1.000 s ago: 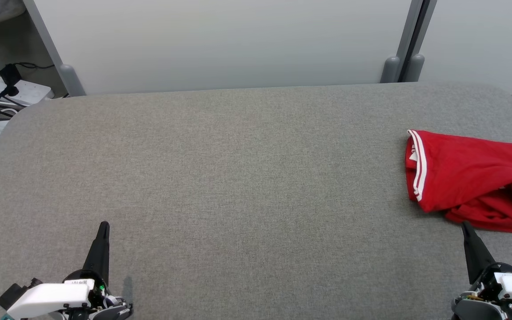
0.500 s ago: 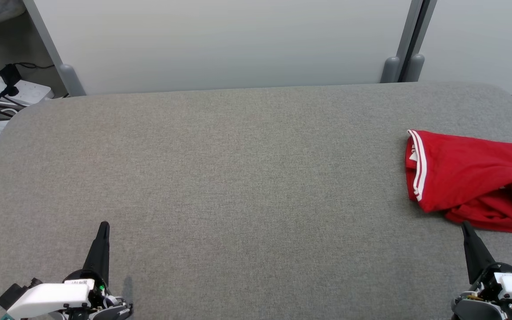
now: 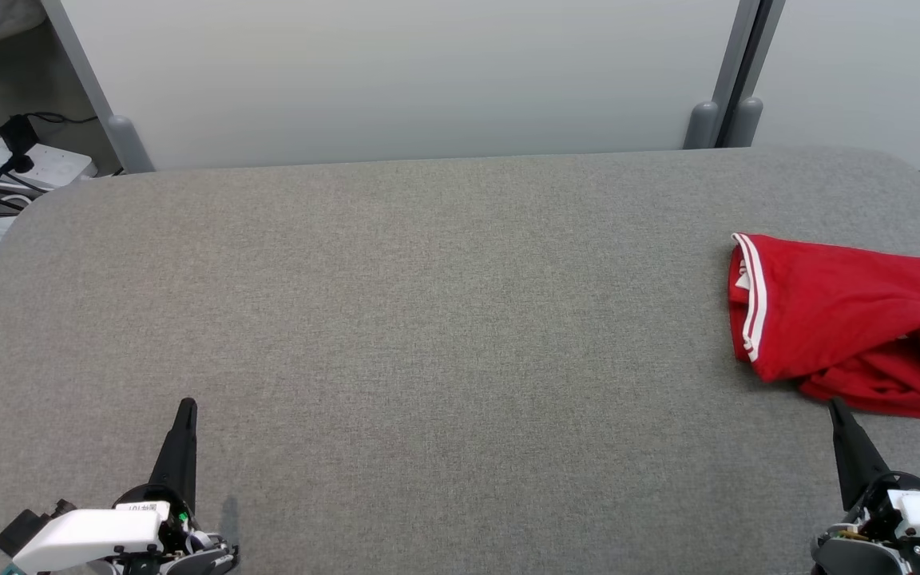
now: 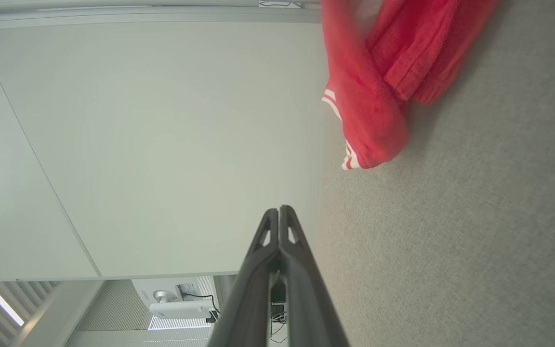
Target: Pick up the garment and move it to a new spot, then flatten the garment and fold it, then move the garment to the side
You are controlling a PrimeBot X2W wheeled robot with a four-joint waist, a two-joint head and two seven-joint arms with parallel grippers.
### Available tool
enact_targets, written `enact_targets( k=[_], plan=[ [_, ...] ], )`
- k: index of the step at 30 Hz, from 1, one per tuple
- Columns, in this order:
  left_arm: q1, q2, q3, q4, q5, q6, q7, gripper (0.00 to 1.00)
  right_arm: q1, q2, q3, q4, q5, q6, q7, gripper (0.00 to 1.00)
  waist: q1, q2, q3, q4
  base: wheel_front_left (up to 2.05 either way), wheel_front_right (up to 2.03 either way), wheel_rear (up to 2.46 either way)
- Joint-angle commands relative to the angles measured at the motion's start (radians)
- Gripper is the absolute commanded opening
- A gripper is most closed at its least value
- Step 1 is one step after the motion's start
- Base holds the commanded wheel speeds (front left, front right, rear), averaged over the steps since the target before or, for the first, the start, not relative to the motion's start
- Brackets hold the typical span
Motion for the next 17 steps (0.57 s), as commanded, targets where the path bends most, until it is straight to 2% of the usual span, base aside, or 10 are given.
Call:
enact_targets(
  k=[1,17],
  plan=[
    [-0.058,0.008,0.033,-0.022,0.004,-0.008,0.006,0.00,-0.045,-0.011,0.015,-0.026,-0.007,0.002,0.010,0.00,0.0000,-0.0001,0.000,0.000,0.00,0.00,0.00],
    [-0.058,0.008,0.034,-0.022,0.004,-0.008,0.007,0.00,-0.045,-0.010,0.014,-0.026,-0.007,0.002,0.011,0.00,0.0000,-0.0001,0.000,0.000,0.00,0.00,0.00]
  ],
)
